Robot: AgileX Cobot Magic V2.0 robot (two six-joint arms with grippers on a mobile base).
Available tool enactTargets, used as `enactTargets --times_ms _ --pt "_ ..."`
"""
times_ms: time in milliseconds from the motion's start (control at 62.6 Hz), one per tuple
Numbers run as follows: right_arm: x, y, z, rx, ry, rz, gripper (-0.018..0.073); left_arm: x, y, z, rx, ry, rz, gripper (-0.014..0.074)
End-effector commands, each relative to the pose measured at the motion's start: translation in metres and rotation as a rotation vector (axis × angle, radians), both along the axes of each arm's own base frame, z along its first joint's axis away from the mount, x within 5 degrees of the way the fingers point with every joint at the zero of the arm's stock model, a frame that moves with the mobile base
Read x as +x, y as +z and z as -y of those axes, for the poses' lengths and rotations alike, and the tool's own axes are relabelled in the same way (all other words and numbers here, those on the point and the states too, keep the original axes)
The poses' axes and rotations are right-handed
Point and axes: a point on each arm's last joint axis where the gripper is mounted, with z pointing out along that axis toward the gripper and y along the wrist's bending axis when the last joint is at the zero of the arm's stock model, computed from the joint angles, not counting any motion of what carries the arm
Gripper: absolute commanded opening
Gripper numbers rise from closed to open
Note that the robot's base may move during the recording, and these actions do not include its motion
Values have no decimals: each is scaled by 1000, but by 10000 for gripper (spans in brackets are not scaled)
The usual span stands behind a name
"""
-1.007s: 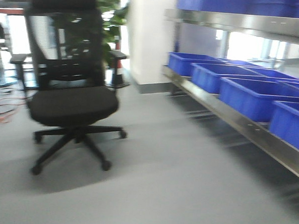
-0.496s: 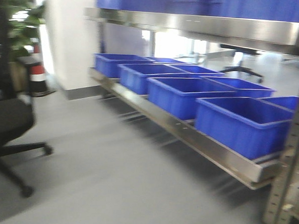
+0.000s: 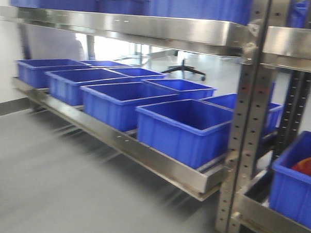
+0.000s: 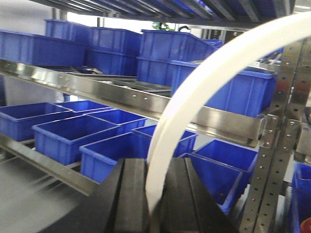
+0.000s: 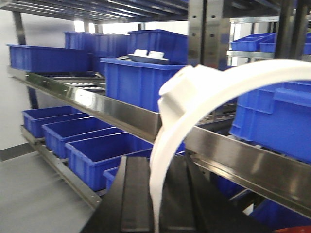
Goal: Grab PVC pipe and place in blue bin
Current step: 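Drive the base to the shelf of blue bins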
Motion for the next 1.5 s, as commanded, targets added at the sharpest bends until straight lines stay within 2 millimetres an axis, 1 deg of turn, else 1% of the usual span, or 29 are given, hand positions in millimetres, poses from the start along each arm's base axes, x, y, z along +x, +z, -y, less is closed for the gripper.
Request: enactTargets --times_ms 0,1487 --pt "-1 2 1 -6 -9 27 -163 -2 3 -1 -3 4 33 -111" --pt "-1 2 1 -6 -9 27 -163 -2 3 -1 -3 4 33 -111"
